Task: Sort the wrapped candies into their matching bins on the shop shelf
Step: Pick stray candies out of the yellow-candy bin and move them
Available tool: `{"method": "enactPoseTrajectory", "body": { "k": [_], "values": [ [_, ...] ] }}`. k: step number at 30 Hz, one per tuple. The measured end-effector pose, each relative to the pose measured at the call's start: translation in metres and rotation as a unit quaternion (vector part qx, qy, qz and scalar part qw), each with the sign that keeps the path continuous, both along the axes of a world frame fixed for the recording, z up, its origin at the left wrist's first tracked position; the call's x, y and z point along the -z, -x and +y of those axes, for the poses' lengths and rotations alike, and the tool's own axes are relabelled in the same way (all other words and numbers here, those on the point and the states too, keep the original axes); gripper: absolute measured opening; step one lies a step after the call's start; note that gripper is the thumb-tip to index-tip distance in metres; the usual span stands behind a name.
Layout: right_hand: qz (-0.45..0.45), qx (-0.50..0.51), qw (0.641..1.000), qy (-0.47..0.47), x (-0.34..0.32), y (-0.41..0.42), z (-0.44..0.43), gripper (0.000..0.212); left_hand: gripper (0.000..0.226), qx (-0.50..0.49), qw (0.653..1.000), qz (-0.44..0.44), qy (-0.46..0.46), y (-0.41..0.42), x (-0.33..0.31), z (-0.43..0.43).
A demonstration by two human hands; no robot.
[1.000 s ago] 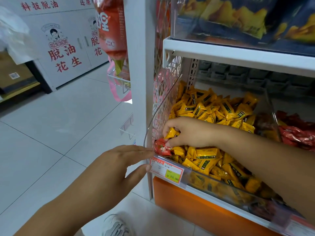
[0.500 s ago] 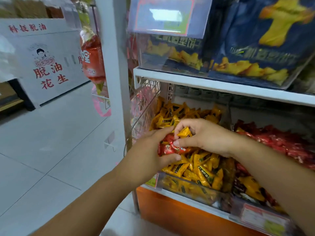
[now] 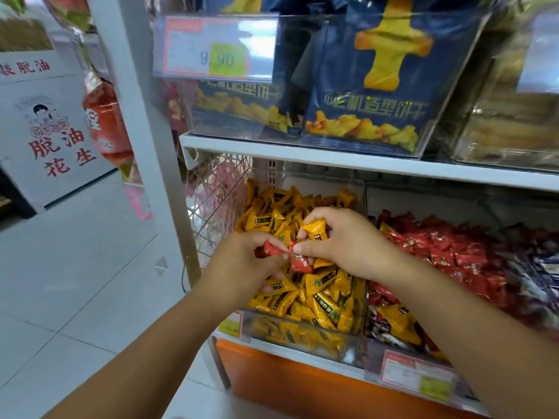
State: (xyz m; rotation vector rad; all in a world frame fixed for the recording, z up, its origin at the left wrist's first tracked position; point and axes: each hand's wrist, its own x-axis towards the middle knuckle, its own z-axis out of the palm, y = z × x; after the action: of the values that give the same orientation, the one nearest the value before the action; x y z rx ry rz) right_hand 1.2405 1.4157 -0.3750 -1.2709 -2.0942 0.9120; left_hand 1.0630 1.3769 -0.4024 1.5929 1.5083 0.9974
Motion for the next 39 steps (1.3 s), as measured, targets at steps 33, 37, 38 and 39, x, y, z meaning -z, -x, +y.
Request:
{"method": "enactPoseTrajectory", "body": {
  "k": [33, 37, 38, 39],
  "values": [
    [-0.113, 0.23, 0.963, -0.083, 0.008, -0.186, -0.051, 0.023, 0.069, 0.137, 0.946, 0.249, -0.156, -0.152, -0.028, 0.036],
    [-0.265, 0.135, 0.95, -0.095, 0.021, -0.155, -0.058, 0.052, 0.063, 0.125, 0.938, 0.291, -0.144, -0.112, -0.007, 0.017],
    [-0.311, 0.116, 0.939, -0.091, 0.029, -0.143, -0.057, 0.058, 0.064, 0.135, 0.936, 0.297, -0.129, -0.104, -0.002, 0.011],
    [-0.345, 0.105, 0.928, -0.09, 0.036, -0.131, -0.054, 0.062, 0.065, 0.144, 0.937, 0.299, -0.11, -0.098, 0.002, 0.004]
  ]
}}
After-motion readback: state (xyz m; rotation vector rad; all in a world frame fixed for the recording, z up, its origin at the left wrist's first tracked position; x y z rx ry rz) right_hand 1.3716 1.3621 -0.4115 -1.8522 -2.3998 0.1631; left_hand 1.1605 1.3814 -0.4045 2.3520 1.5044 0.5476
